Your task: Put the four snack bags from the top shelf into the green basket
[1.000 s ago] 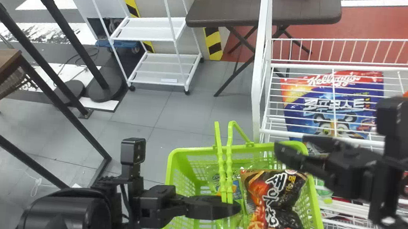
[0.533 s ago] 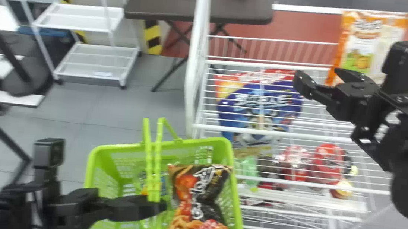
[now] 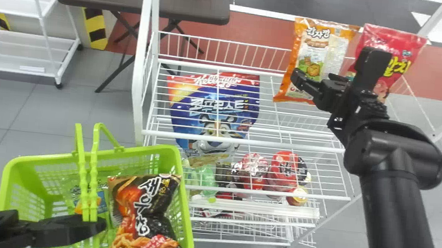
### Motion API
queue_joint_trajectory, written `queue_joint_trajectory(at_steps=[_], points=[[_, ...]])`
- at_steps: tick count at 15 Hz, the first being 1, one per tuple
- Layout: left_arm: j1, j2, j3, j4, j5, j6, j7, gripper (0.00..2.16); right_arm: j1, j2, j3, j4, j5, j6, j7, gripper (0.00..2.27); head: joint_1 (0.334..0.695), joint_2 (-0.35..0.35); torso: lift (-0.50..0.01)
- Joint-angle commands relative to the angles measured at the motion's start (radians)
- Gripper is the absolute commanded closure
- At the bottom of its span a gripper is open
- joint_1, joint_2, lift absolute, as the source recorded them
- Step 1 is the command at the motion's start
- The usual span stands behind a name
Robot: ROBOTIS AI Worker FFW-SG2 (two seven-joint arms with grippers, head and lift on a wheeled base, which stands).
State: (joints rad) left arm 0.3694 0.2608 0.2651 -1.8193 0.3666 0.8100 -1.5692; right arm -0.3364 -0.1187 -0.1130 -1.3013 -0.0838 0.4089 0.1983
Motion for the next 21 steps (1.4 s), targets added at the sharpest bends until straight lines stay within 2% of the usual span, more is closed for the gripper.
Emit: queue_joint_trajectory(at_steps=[1, 2, 3, 5, 7, 11, 15, 17, 20, 21], points=[[0.000, 0.000, 0.000, 0.000, 0.000, -0.001, -0.011, 2.15, -0.076, 0.001, 0.006, 0.117, 0.053, -0.014, -0.005, 0.20, 0.695, -0.152, -0.003], [0.000, 0.000, 0.000, 0.002, 0.000, -0.004, -0.011, 2.15, -0.105, 0.001, 0.006, 0.151, 0.078, -0.014, -0.005, 0.43, 0.695, -0.155, -0.003], [0.000, 0.000, 0.000, 0.003, 0.000, -0.004, -0.011, 2.15, -0.112, -0.001, 0.007, 0.160, 0.082, -0.014, 0.001, 0.83, 0.695, -0.157, -0.003], [0.000, 0.000, 0.002, 0.006, 0.000, -0.007, -0.011, 2.15, -0.093, 0.001, 0.007, 0.152, 0.076, -0.014, -0.007, 2.15, 0.695, -0.159, -0.003], [0.000, 0.000, 0.005, 0.008, 0.000, -0.010, -0.011, 2.15, -0.061, 0.005, 0.006, 0.106, 0.073, -0.014, -0.007, 2.25, 0.695, -0.160, -0.003], [-0.001, 0.000, 0.005, 0.009, 0.000, -0.013, -0.011, 2.15, 0.031, 0.007, 0.003, -0.055, 0.032, 0.002, -0.003, 2.25, 0.695, -0.155, -0.003], [-0.001, 0.000, 0.017, 0.012, 0.000, -0.013, -0.011, 2.15, 0.272, 0.007, 0.021, -0.529, -0.082, 0.210, -0.002, 2.25, 0.695, -0.135, -0.003], [-0.009, -0.002, 0.028, 0.026, 0.008, -0.010, -0.011, 2.15, 0.387, 0.005, 0.044, -0.774, -0.157, 0.397, 0.000, 2.25, 0.695, -0.108, -0.003], [-0.026, -0.005, 0.040, 0.037, 0.014, -0.007, -0.011, 2.15, 0.519, -0.006, 0.113, -1.023, -0.229, 0.698, 0.004, 2.25, 0.695, -0.036, -0.003], [-0.030, -0.006, 0.046, 0.035, 0.014, 0.002, -0.011, 2.15, 0.543, -0.015, 0.136, -1.069, -0.258, 0.821, 0.004, 2.25, 0.695, 0.025, -0.003]])
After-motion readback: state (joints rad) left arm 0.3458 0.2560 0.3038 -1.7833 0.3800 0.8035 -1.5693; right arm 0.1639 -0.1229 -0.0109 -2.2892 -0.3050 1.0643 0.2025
